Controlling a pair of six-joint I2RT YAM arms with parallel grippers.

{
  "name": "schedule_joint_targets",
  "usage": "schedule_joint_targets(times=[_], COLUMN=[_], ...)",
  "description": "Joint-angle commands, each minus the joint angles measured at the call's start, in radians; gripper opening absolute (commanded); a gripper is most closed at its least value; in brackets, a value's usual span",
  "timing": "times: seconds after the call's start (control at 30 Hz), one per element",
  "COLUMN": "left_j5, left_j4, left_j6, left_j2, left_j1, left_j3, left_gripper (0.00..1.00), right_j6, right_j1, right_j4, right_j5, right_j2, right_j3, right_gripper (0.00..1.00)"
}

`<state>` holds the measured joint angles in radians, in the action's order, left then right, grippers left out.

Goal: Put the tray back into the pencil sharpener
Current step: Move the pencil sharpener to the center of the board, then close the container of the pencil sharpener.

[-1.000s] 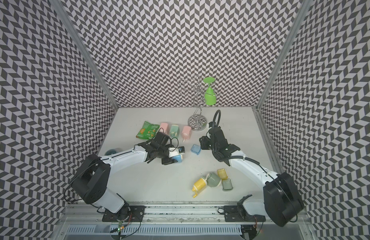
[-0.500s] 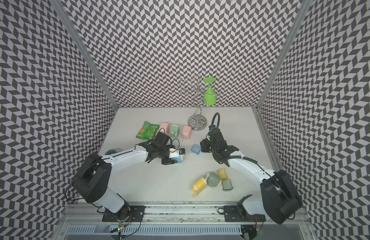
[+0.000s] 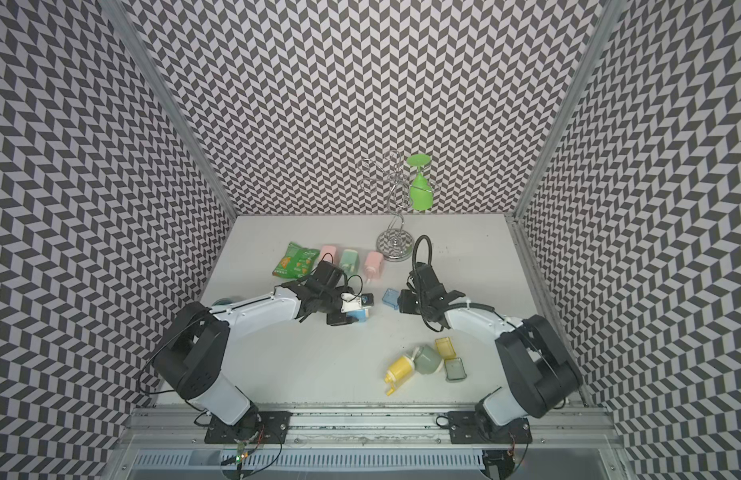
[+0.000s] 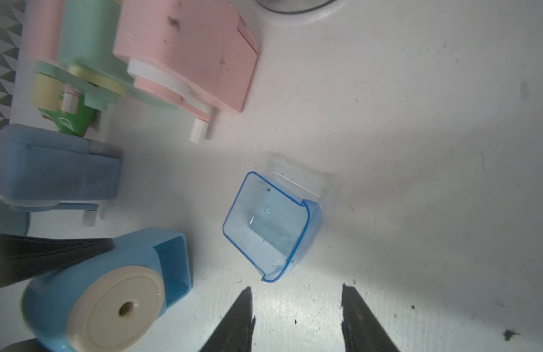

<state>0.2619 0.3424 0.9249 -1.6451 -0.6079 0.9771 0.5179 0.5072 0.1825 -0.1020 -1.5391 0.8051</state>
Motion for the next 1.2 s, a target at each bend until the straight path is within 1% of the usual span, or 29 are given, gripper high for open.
schedule_joint_targets(times=[0.0, 0.13, 0.2, 0.3, 0.37, 0.53, 0.7, 0.9, 1.17], left_j5=[-0.003, -0.003, -0.005, -0.009, -0.015, -0.029, -0.032, -0.022, -0.017], left_j4=[0.02, 0.014, 0.013, 0.002, -0.008, -0.029, -0.031, -0.028, -0.029], left_j6=[0.002, -0.004, -0.003, -0.004, -0.006, -0.012, -0.005, 0.002, 0.005], left_j2=[-0.017, -0.004, 0.004, 0.022, 0.031, 0.048, 0.054, 0.053, 0.051], left_j1=[0.007, 0.011, 0.013, 0.017, 0.019, 0.023, 0.027, 0.028, 0.028], left_j3=[0.008, 0.005, 0.0, -0.01, -0.016, -0.02, -0.02, -0.02, -0.023], left_gripper=[0.69, 0.74, 0.75, 0.75, 0.74, 0.7, 0.66, 0.62, 0.6], right_j6=[0.015, 0.013, 0.016, 0.022, 0.028, 0.02, -0.002, -0.021, -0.042], right_j1=[0.0, 0.008, 0.01, 0.015, 0.016, 0.016, 0.027, 0.055, 0.096], right_j4=[-0.027, -0.043, -0.046, -0.035, -0.022, -0.012, 0.003, 0.027, 0.041], right_j5=[-0.012, -0.026, -0.027, 0.001, 0.033, 0.057, 0.061, 0.099, 0.091], right_j2=[-0.042, -0.1, -0.116, -0.141, -0.159, -0.204, -0.22, -0.227, -0.227], right_j3=[0.052, 0.089, 0.102, 0.122, 0.132, 0.159, 0.174, 0.187, 0.2], right_gripper=[0.49, 0.49, 0.49, 0.48, 0.45, 0.36, 0.31, 0.25, 0.23])
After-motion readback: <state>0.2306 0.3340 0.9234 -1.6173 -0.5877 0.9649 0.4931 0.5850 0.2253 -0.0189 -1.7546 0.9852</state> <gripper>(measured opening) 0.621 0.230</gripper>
